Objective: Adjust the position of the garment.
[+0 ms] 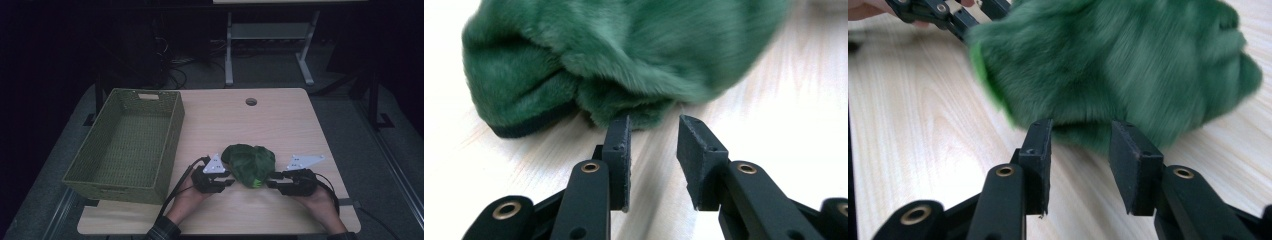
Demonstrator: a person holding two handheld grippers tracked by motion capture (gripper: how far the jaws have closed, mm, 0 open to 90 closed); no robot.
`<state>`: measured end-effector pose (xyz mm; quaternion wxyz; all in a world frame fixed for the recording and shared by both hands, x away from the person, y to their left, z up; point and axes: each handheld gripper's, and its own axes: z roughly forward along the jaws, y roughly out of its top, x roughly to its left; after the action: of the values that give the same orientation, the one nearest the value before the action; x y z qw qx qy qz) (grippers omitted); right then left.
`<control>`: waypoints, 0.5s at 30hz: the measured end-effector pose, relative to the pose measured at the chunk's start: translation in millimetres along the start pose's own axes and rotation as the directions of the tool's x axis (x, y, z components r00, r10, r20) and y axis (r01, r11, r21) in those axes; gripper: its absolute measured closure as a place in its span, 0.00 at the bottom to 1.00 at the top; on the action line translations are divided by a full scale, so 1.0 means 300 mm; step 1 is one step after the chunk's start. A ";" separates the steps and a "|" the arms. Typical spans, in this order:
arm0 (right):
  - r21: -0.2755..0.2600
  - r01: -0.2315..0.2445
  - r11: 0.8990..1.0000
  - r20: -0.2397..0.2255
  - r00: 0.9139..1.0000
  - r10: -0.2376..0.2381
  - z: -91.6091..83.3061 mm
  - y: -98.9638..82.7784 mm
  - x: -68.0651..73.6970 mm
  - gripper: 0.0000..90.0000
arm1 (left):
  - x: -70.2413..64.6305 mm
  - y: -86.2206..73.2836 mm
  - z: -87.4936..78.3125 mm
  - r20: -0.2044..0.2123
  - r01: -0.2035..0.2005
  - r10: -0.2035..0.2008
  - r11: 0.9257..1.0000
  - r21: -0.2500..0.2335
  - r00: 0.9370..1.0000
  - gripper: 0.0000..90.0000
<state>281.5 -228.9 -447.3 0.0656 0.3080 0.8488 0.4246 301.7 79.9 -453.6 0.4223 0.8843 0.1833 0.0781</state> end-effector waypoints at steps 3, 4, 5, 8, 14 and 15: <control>-0.018 0.003 1.000 0.014 1.000 -0.002 -0.027 -0.010 0.011 0.66 | -0.003 0.003 -0.021 0.000 0.011 -0.011 1.000 -0.015 1.000 0.73; -0.024 0.004 1.000 0.019 1.000 -0.004 -0.038 -0.012 0.012 0.66 | -0.004 0.003 -0.027 0.001 0.017 -0.017 1.000 -0.021 1.000 0.73; -0.037 0.002 0.999 0.024 1.000 -0.001 -0.048 -0.013 0.013 0.68 | -0.006 0.004 -0.033 0.005 0.023 -0.023 0.999 -0.025 1.000 0.75; -0.066 -0.004 0.998 0.047 0.999 0.007 -0.077 -0.002 -0.004 0.76 | -0.010 0.024 -0.057 0.007 0.030 -0.030 0.998 -0.048 1.000 0.80; -0.101 -0.019 0.995 0.092 0.995 0.028 -0.095 0.050 -0.075 1.00 | -0.020 0.080 -0.066 0.036 0.032 -0.030 0.996 -0.078 0.999 0.95; -0.100 -0.023 0.995 0.098 0.995 0.032 -0.092 0.059 -0.088 1.00 | -0.025 0.091 -0.066 0.043 0.034 -0.030 0.996 -0.088 0.999 0.96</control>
<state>300.6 -254.9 -420.3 0.1170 0.3367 0.8182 0.4510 296.0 75.4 -419.7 0.4661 0.8631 0.1849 0.0609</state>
